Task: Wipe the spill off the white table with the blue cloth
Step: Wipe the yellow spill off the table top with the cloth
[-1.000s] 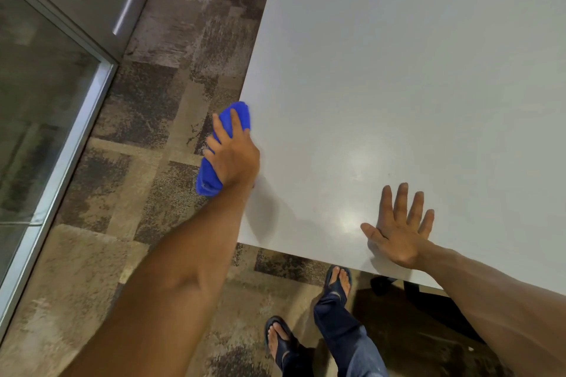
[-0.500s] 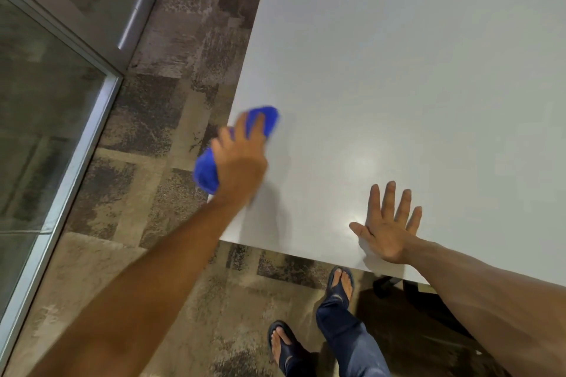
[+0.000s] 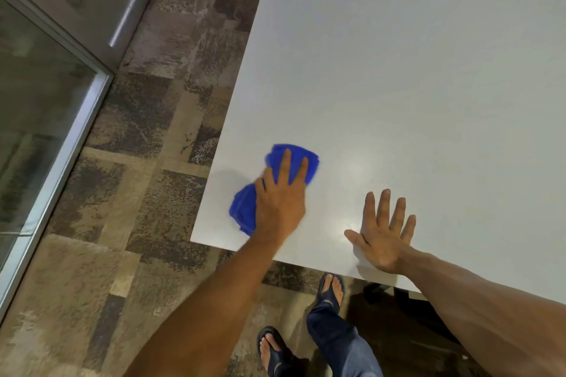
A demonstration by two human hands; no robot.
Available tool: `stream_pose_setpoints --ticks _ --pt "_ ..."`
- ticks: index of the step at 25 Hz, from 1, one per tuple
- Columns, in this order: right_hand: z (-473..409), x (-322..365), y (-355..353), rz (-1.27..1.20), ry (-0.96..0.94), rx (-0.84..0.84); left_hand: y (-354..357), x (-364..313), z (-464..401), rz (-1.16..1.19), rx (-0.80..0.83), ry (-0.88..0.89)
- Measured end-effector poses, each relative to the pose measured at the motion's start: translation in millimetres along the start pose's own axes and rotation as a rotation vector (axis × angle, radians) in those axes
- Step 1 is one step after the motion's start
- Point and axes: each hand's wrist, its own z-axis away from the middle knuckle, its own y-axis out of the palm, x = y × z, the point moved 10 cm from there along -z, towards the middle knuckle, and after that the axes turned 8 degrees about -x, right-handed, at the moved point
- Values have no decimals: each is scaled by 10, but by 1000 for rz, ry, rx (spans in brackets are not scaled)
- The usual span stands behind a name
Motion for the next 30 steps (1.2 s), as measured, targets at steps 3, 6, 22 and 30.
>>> stream_pose_setpoints --ticks 3,6,22,30 --pt "13 6 2 6 -6 19 -99 580 -345 -108 -73 -89" --pt "18 13 -7 8 -4 27 -139 1008 -452 -187 -40 -225" --pt "61 37 -35 -19 19 11 -386 -274 302 26 -54 170" --pt "22 25 -9 -43 -2 25 -50 -11 -14 -45 44 109"
